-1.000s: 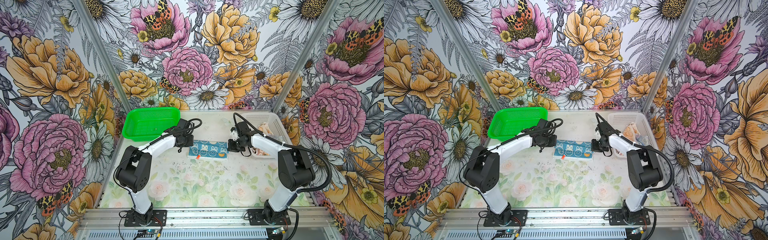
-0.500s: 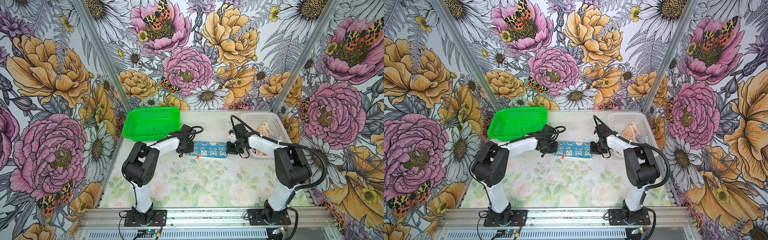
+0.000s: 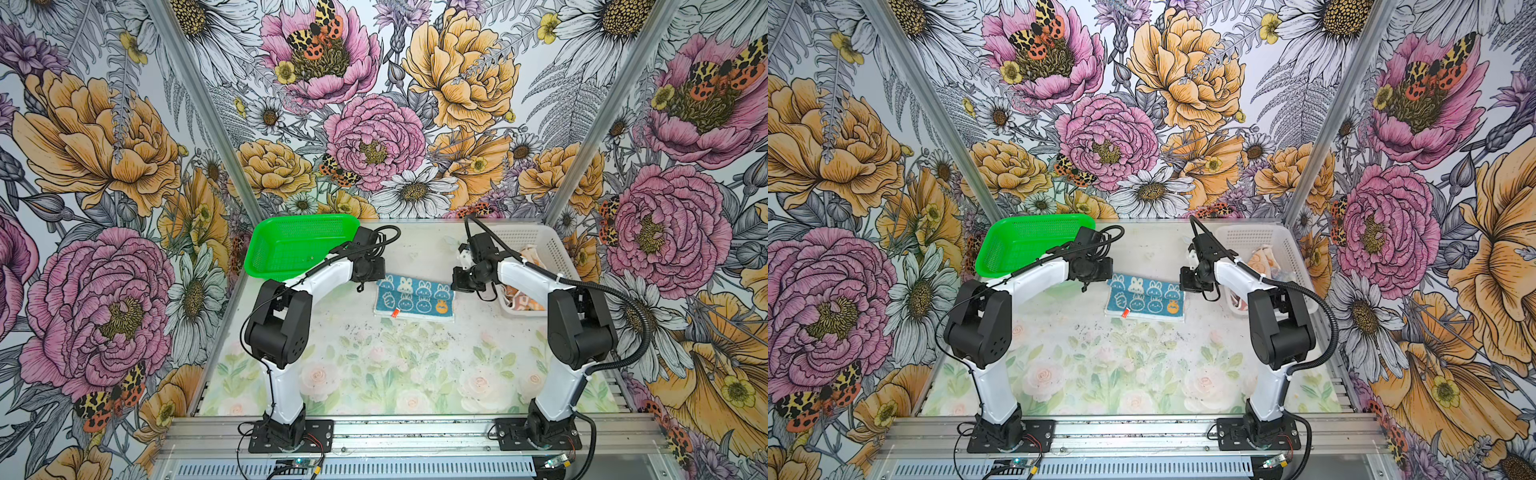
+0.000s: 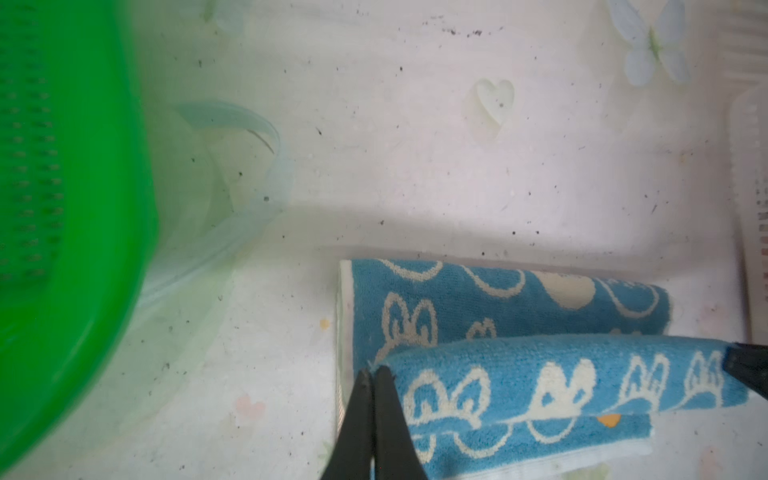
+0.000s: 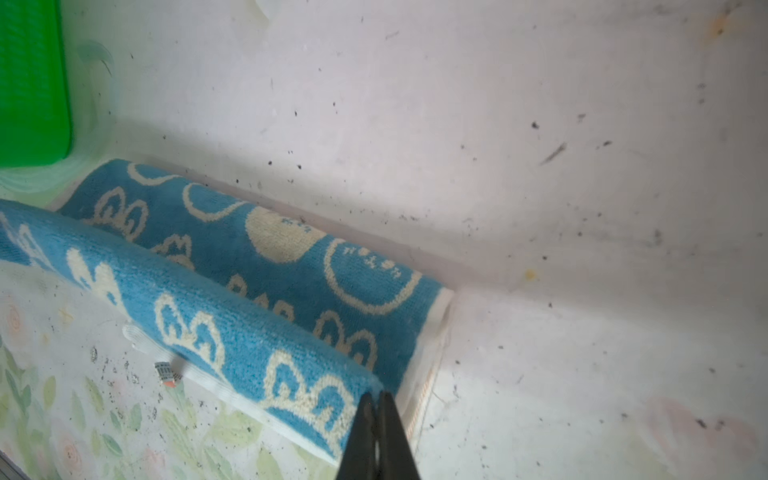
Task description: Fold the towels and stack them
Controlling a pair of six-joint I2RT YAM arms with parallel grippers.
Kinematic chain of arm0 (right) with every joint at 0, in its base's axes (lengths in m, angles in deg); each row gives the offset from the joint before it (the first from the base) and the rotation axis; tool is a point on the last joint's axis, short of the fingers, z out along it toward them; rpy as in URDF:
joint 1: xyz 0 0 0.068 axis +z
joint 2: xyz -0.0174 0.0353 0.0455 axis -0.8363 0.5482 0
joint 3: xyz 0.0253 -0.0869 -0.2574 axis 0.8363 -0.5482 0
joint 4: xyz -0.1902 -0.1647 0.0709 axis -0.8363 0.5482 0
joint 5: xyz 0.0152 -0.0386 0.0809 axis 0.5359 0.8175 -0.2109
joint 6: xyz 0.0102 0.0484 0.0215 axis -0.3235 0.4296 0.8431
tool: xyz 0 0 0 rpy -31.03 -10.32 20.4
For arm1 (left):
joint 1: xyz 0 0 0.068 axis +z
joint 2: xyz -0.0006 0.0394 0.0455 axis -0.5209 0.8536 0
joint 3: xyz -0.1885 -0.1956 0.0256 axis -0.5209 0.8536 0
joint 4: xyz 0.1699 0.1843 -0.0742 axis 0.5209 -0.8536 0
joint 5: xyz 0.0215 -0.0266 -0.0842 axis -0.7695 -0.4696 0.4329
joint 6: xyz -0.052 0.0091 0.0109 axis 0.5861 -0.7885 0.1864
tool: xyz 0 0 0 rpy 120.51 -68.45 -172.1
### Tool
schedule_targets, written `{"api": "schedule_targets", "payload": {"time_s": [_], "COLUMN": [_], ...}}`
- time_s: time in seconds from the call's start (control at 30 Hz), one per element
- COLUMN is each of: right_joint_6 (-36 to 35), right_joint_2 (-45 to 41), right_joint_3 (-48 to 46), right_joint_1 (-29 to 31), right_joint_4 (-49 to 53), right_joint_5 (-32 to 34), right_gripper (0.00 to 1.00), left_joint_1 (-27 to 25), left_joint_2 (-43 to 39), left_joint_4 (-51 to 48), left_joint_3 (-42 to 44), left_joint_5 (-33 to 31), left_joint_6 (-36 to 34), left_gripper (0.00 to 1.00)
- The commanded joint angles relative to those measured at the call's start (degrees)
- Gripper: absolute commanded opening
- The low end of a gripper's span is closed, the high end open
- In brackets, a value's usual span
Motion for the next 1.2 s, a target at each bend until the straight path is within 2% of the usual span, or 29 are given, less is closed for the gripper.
{"api": "schedule_targets", "payload": {"time_s": [0.0,0.2,0.33,0.87,1.17], "right_joint_6": [-0.4,-1.1,-1.2,-0.3,0.1], "right_joint_2": [2.2,5.5,5.8,-1.5,-5.5], "right_joint_3": [4.8,11.6,13.2,-3.1,-6.1], "right_joint_1": [-1.1,-3.0,-3.5,-1.2,-0.9], "right_joint_4": [1.4,3.1,3.6,0.4,0.1], "right_joint_5": [-0.3,-1.4,-2.3,-1.7,-1.4], "right_gripper": [0.00,0.00,0.00,0.00,0.00], "left_joint_1": [1.1,1.8,1.8,-0.2,-0.9], "left_joint_2": [3.1,7.5,8.0,-0.1,-4.0], "left_joint_4": [-0.9,-2.1,-2.2,1.1,1.3], "left_joint_3": [-4.5,-11.4,-12.0,4.9,7.5], "left_joint_5": [1.3,3.0,3.5,1.5,0.6], "left_joint_6": [-1.6,-2.1,-1.9,0.8,1.0], "left_gripper": [0.00,0.00,0.00,0.00,0.00]}}
